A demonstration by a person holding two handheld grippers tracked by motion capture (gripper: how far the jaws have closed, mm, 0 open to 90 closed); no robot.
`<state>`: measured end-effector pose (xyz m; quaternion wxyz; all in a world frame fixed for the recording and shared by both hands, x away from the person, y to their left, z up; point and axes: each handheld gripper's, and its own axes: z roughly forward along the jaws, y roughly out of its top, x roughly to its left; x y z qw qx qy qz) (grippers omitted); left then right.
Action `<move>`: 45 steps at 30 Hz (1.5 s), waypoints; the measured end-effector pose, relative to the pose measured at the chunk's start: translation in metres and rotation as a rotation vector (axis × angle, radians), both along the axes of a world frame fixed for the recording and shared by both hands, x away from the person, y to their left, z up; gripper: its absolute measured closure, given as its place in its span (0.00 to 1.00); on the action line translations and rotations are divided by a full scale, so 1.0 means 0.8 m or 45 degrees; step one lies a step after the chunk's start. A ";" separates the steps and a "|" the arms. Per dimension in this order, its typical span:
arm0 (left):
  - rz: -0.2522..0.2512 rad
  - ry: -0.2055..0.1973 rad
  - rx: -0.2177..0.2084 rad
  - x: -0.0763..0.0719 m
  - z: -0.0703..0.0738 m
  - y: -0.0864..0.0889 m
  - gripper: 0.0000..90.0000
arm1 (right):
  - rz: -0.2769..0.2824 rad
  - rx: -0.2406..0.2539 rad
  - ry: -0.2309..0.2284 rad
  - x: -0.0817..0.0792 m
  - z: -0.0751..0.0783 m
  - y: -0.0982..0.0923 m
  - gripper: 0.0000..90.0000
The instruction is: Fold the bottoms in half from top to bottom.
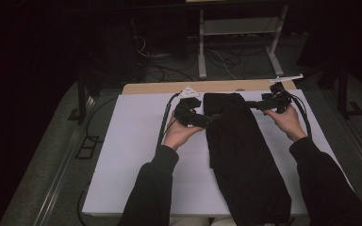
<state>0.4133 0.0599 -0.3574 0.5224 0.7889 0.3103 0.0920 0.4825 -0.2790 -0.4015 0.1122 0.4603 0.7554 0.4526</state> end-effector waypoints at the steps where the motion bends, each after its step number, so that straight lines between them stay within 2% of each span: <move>1: 0.007 0.007 -0.002 0.004 -0.001 0.001 0.00 | 0.000 -0.001 0.000 0.000 0.001 0.000 0.03; 5: 0.029 0.034 -0.009 0.018 -0.008 0.003 0.00 | 0.001 -0.004 -0.001 0.003 0.003 0.000 0.03; 8: 0.052 0.037 0.021 0.027 -0.014 0.004 0.00 | -0.006 0.000 -0.007 0.004 0.006 0.000 0.03; 14: 0.092 0.062 0.033 0.042 -0.023 0.009 0.00 | 0.000 0.006 -0.016 0.007 0.009 0.002 0.04; 17: 0.110 0.074 0.022 0.048 -0.025 0.010 0.00 | 0.001 0.006 -0.011 0.010 0.010 0.002 0.04; 20: 0.112 0.112 -0.023 0.053 -0.027 0.012 0.00 | -0.001 0.011 -0.005 0.012 0.009 0.003 0.04; 22: 0.139 0.097 -0.005 0.055 -0.029 0.012 0.00 | -0.002 0.015 -0.006 0.012 0.010 0.003 0.04; 28: 0.190 0.132 -0.010 0.068 -0.041 0.016 0.00 | -0.021 0.007 0.011 0.015 0.011 0.001 0.04; 29: 0.201 0.141 -0.017 0.070 -0.042 0.017 0.00 | -0.026 0.011 0.010 0.015 0.011 0.000 0.04; 32: 0.240 0.190 -0.098 0.077 -0.048 0.020 0.00 | -0.038 0.003 0.022 0.017 0.009 0.000 0.04; 34: 0.268 0.198 -0.107 0.081 -0.052 0.021 0.00 | -0.045 -0.004 0.038 0.018 0.006 0.001 0.03; 35: 0.282 0.218 -0.117 0.083 -0.055 0.022 0.00 | -0.048 -0.005 0.043 0.019 0.005 0.001 0.03; 37: 0.284 0.238 -0.112 0.085 -0.060 0.021 0.00 | -0.052 -0.009 0.058 0.020 0.002 0.002 0.03; 39: 0.291 0.250 -0.082 0.086 -0.065 0.020 0.00 | -0.055 -0.016 0.075 0.022 -0.002 0.003 0.04; 42: 0.296 0.273 -0.080 0.089 -0.072 0.019 0.00 | -0.063 -0.010 0.095 0.024 -0.006 0.003 0.04; 45: 0.283 0.338 -0.102 0.094 -0.085 0.018 0.00 | -0.066 -0.004 0.108 0.025 -0.010 0.002 0.05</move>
